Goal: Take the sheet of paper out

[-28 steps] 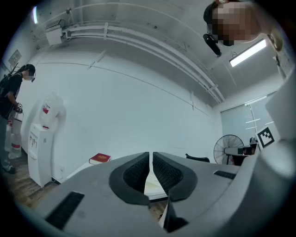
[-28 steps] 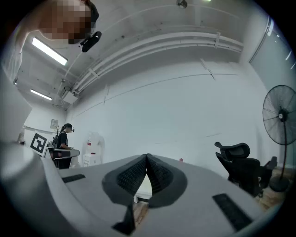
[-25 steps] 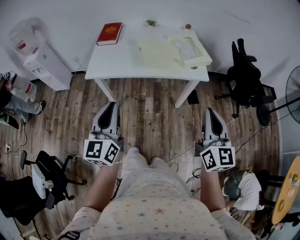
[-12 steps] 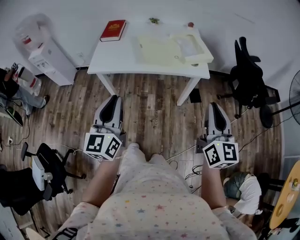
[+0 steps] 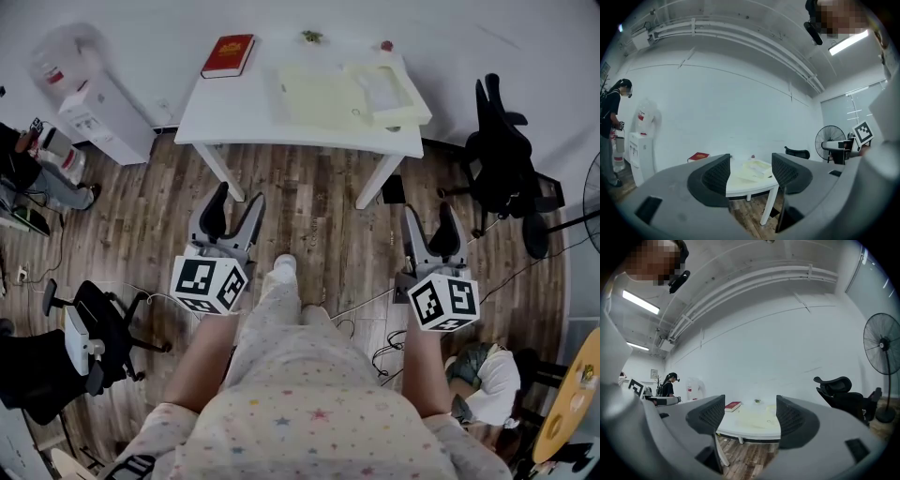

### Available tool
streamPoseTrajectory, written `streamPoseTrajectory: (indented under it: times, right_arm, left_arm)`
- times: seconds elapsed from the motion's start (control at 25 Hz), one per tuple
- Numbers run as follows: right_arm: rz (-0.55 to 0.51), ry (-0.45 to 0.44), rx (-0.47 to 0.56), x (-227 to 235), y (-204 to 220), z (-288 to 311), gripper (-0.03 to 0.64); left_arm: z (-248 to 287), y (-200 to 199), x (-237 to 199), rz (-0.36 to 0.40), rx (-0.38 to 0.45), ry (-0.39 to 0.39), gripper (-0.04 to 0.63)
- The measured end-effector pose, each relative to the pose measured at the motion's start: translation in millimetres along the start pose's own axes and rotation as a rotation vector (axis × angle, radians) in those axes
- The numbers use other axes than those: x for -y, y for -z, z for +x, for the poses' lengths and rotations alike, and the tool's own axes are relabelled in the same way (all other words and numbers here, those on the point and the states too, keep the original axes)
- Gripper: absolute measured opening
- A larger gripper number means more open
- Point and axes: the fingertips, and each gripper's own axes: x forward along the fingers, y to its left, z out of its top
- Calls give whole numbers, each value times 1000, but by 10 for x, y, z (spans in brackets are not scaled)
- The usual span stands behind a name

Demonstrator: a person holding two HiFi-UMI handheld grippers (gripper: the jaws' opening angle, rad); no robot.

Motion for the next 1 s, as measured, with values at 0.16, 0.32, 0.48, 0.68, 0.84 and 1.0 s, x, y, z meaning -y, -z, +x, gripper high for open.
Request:
streamPoseTrajectory:
  times: [0.16,0.32,0.48,0.68,0.84,1.0]
  right_arm:
    - [6,-4,13,-1,-14,203,352]
    - [6,-2,1,39,14,476,365]
    - [2,5,-9,66,-31,887,367]
    - [0,22,-9,75,-100,1448,370]
    - [-5,33,-26,38,-63,1872,385]
    - [-4,62,-25,47,-64,2152,390]
  left_arm:
    - [184,6,-123,24,-2,-9,268]
    - [500,15,-238,24,5,9,273]
    - [906,-39,-413,23,7,31,273]
    - [1401,-110,-687,34,13,77,276]
    - [1774,-141,-910,56,13,115,282]
    - [2092,-156,-1116,42,6,141,281]
